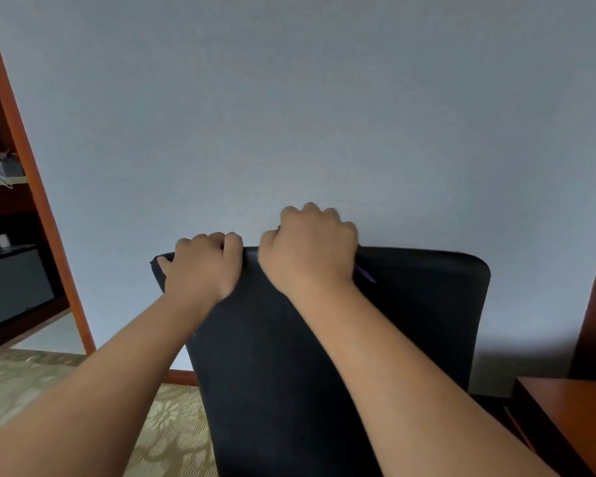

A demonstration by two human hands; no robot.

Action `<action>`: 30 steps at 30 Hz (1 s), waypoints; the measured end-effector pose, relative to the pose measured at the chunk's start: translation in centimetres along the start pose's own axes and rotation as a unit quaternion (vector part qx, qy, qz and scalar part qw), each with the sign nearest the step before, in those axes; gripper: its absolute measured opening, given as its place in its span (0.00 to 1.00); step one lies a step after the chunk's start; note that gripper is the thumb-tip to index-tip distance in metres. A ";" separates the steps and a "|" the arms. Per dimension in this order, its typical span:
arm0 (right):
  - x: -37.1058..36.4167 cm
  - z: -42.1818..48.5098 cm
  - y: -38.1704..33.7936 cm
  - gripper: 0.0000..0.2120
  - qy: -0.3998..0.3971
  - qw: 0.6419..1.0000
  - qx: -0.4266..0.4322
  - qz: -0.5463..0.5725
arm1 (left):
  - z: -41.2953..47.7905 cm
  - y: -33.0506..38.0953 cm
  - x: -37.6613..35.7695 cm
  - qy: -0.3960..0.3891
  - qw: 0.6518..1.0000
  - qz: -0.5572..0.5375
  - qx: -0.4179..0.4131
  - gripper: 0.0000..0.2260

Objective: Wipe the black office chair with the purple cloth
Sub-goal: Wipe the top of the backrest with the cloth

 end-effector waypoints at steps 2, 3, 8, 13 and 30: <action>-0.5 0.0 -1.0 0.09 0.018 1.000 0.023 0.010 | -0.6 0.2 -0.2 0.015 1.000 0.013 -0.015 0.18; -0.6 -0.2 -1.0 0.10 0.028 0.999 0.035 0.013 | -0.9 0.4 -0.3 0.020 0.999 0.024 -0.028 0.18; 1.1 -1.2 4.2 0.16 0.070 0.996 0.021 0.047 | -1.0 -0.4 0.7 -0.031 0.993 -0.017 -0.109 0.24; 3.2 -2.3 12.5 0.17 0.056 0.992 -0.099 0.058 | 0.6 -5.4 1.7 -0.119 0.990 -0.066 0.028 0.27; 0.3 -5.5 0.8 0.15 0.204 0.974 0.037 0.093 | -8.8 -0.2 -0.4 -0.397 0.850 -0.345 -0.030 0.34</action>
Point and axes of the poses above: each hand's wrist, its own z-axis towards the middle knuckle, its own x-axis out of the back of the hand, y = z × x, the point moved 4 cm from there along z, towards the middle knuckle, and after that the axes turned 12 degrees about x, right-handed, at the moved point
